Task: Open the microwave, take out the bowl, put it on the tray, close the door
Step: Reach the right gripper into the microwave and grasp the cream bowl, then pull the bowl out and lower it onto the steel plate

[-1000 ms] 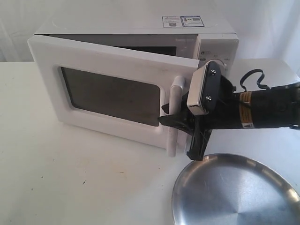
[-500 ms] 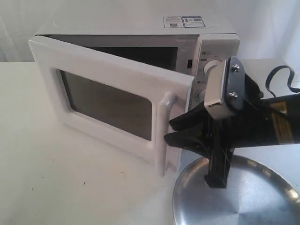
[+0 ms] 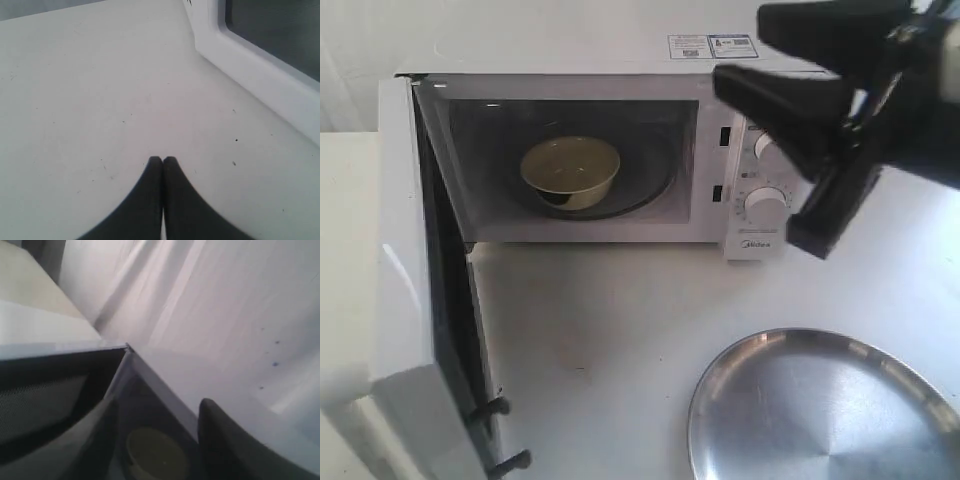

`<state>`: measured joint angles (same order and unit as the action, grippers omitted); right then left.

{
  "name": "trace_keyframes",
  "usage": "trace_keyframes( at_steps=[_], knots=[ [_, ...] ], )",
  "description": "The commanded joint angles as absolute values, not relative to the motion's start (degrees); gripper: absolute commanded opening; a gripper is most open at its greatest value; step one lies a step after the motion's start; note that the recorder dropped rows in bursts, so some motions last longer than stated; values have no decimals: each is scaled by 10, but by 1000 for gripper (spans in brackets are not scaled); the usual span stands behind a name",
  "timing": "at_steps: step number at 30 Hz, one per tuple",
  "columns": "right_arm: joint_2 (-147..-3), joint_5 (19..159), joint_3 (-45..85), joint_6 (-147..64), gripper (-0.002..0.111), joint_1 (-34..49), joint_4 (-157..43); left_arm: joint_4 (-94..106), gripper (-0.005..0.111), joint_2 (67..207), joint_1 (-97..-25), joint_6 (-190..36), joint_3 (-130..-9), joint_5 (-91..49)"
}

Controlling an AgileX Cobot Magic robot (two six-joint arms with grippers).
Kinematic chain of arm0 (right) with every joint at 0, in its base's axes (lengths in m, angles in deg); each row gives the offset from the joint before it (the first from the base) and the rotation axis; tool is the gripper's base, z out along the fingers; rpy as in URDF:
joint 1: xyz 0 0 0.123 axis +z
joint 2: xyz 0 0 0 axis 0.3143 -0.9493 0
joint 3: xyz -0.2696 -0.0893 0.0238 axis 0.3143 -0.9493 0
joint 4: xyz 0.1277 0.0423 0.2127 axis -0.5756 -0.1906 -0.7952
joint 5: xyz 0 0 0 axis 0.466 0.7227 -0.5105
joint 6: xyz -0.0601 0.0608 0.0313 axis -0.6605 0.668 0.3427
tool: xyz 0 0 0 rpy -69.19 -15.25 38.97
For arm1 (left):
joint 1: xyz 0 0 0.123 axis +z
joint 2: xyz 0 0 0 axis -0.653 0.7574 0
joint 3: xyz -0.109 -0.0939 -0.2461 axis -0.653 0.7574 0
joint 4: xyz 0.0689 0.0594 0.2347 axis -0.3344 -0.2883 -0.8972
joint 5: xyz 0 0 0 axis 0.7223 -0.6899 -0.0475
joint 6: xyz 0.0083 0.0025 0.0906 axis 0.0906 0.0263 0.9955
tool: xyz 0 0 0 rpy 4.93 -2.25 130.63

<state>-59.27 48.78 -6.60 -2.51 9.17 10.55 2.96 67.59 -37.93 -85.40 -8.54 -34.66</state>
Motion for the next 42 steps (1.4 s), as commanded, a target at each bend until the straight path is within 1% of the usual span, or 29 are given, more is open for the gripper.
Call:
trace_keyframes(
  at_steps=[1,3,6,9,13,18,20,23,25,27,32,35,38,39,42],
  knots=[
    [-787,365,-43,-156,60,107,72,28,0,675,-381,-855,-87,-347],
    [-948,366,18,-273,60,140,37,28,0,675,-381,-855,-87,-347],
    [-1076,394,115,-328,60,167,-5,28,0,675,-381,-855,-87,-347],
    [-1140,434,186,-318,60,187,-5,28,0,675,-381,-855,-87,-347],
    [-1206,544,279,-316,60,214,-12,28,0,675,-381,-855,-87,-347],
    [-1264,646,386,-287,60,223,-16,28,0,675,-381,-855,-87,-347],
    [-1284,676,418,-254,58,223,-16,28,0,675,-381,-855,-87,-347],
    [-1301,722,449,-190,50,224,-7,28,0,675,-381,-855,-87,-347],
    [-1306,736,454,-163,40,226,-4,28,0,675,-381,-855,-87,-347],
    [-1309,739,454,-159,34,228,14,28,0,675,-381,-855,-87,-347],
    [-1311,743,454,-150,28,229,21,28,0,675,-381,-855,-87,-347],
    [-1311,760,454,-150,21,229,26,28,0,675,-381,-855,-87,-347],
    [-1309,787,454,-152,3,232,84,28,0,675,-381,-855,-87,-347],
    [-1304,798,454,-151,0,233,109,28,0,675,-381,-855,-87,-347],
    [-1282,792,450,-151,0,239,118,28,0,675,-381,-855,-87,-347]
  ],
)
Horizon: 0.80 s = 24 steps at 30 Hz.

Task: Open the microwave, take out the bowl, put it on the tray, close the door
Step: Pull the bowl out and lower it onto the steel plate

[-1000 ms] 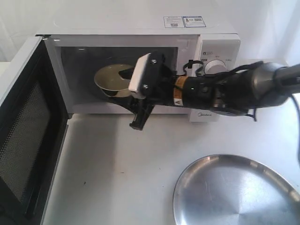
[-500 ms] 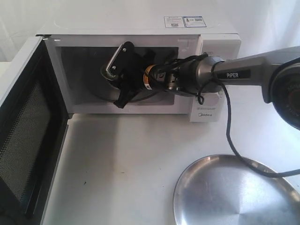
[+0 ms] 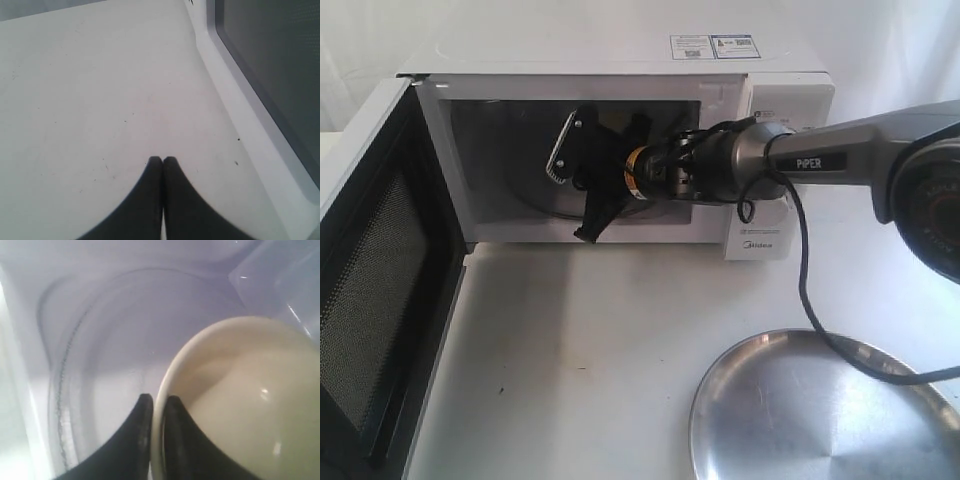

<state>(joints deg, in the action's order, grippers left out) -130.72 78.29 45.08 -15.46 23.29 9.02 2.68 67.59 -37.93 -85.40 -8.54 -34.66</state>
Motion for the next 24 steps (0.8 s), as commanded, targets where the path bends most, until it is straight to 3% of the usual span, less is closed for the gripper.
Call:
trace_keyframes(
  at_steps=[1,11,24],
  knots=[
    [-1270,784,448,-151,0,243,118,28,0,675,-381,-855,-87,-347],
    [-1117,794,334,-59,0,298,152,28,0,675,-381,-855,-87,-347],
    [-871,823,-20,7,0,343,157,28,0,675,-381,-855,-87,-347]
  ],
)
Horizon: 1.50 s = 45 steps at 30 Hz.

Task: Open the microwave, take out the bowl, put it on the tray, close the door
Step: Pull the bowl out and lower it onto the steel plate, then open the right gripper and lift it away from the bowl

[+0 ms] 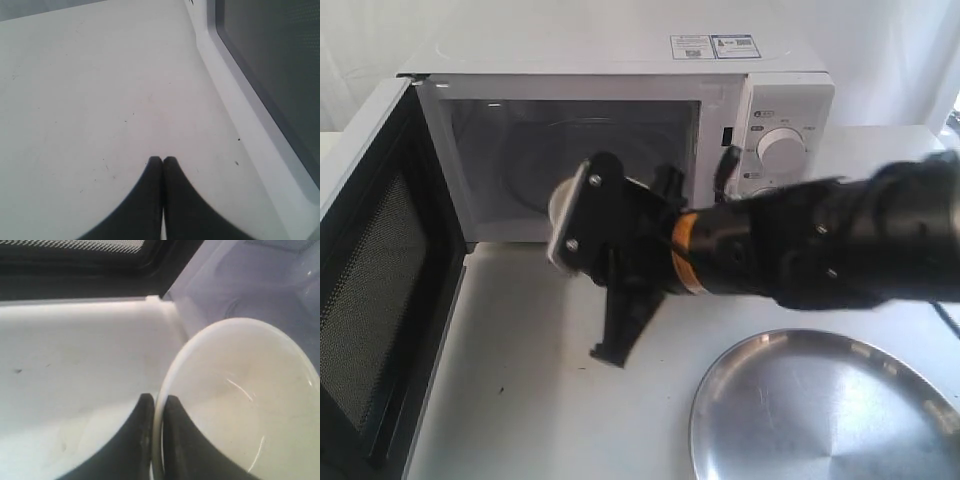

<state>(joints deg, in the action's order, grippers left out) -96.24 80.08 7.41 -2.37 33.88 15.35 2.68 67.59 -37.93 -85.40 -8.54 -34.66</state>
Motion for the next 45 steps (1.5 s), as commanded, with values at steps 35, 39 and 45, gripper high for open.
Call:
trace_keyframes(
  at_steps=[35,39,45],
  knots=[
    [-677,507,-43,-219,0,343,-174,28,0,675,-381,-855,-87,-347],
    [-677,479,-33,-484,0,343,-459,28,0,675,-381,-855,-87,-347],
    [-677,481,-40,-873,0,343,-844,28,0,675,-381,-855,-87,-347]
  ],
)
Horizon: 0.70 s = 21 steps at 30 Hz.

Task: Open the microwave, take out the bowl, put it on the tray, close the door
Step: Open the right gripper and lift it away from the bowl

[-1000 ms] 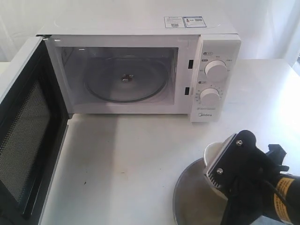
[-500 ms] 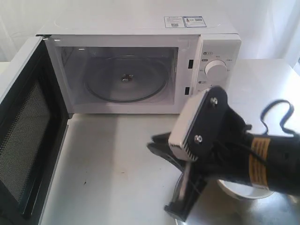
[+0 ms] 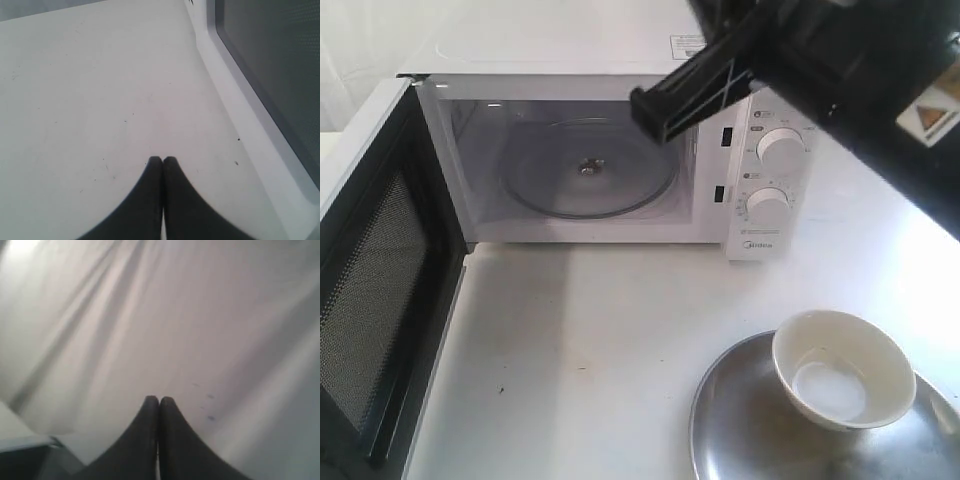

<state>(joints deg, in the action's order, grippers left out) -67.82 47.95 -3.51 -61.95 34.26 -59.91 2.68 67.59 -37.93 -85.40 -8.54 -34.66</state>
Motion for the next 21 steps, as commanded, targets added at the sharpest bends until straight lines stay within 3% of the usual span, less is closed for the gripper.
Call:
trace_keyframes(
  at_steps=[1,8,21],
  knots=[
    [-677,480,-47,-928,0,343,-890,28,0,675,-381,-855,-87,-347],
    [-676,435,-139,-1035,0,342,-976,28,0,675,-381,-855,-87,-347],
    [-584,378,-311,-823,0,343,-847,28,0,675,-381,-855,-87,-347]
  ],
)
